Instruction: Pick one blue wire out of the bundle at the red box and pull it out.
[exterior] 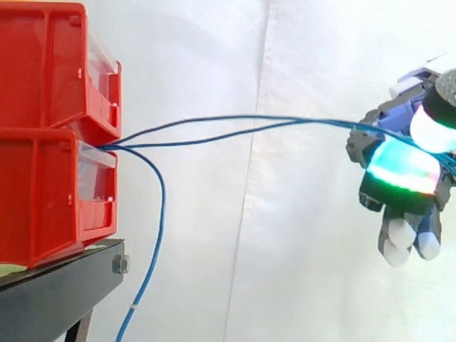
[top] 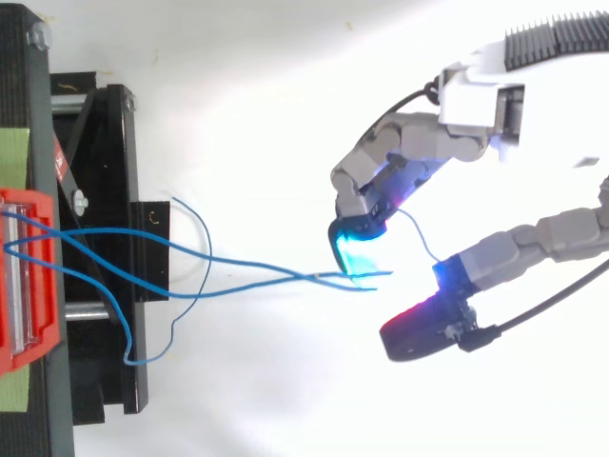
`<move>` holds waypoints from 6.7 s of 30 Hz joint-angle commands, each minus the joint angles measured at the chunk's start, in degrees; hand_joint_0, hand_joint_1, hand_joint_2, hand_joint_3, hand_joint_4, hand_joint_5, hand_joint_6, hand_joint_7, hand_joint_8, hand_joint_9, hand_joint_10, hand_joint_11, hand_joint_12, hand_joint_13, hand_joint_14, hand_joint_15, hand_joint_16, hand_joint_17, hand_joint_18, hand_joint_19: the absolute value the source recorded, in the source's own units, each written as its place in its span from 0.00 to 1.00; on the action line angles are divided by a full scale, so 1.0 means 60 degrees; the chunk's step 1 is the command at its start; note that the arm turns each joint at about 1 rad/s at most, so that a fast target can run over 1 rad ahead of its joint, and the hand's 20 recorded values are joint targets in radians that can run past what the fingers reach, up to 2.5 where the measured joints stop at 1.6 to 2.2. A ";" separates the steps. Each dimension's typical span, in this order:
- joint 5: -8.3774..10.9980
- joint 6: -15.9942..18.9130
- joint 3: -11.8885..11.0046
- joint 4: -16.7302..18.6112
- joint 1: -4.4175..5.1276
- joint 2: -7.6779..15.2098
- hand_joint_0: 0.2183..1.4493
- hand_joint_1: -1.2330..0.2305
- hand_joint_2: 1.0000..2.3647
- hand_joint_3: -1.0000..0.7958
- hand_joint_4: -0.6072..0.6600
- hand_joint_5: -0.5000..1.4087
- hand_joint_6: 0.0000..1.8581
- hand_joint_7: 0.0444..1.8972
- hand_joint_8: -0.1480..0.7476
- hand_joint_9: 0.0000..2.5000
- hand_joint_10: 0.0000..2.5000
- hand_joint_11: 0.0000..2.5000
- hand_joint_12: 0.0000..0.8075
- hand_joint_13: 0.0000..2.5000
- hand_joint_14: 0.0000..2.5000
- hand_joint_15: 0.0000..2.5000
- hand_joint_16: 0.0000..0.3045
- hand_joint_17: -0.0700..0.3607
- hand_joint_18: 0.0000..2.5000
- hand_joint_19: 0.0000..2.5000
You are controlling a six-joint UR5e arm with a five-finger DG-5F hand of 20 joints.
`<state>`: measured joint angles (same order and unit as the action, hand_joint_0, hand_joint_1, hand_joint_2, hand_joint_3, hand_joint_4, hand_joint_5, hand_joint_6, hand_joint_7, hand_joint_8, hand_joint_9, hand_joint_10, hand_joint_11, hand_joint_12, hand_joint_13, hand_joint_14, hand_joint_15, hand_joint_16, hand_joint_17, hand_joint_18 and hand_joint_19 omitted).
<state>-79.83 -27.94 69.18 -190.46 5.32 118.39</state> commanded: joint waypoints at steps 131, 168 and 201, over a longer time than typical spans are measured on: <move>0.0269 -0.0398 -0.0485 -0.0908 -0.0110 -0.0146 0.29 0.26 0.01 0.51 0.46 0.24 0.49 0.65 0.57 0.48 0.00 0.26 0.58 0.38 0.01 0.21 0.20 0.48 0.38 0.17; 0.0298 0.0188 -0.0075 0.0762 0.0051 -0.0117 0.29 0.26 0.01 0.52 0.42 0.24 0.49 0.63 0.56 0.47 0.01 0.26 0.59 0.37 0.01 0.21 0.20 0.47 0.37 0.17; 0.0269 0.0496 0.0555 0.1978 0.0256 -0.0088 0.30 0.26 0.01 0.52 0.43 0.24 0.49 0.63 0.56 0.47 0.00 0.26 0.58 0.38 0.01 0.21 0.20 0.48 0.38 0.16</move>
<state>-78.44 -24.51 72.49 -178.65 6.88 117.87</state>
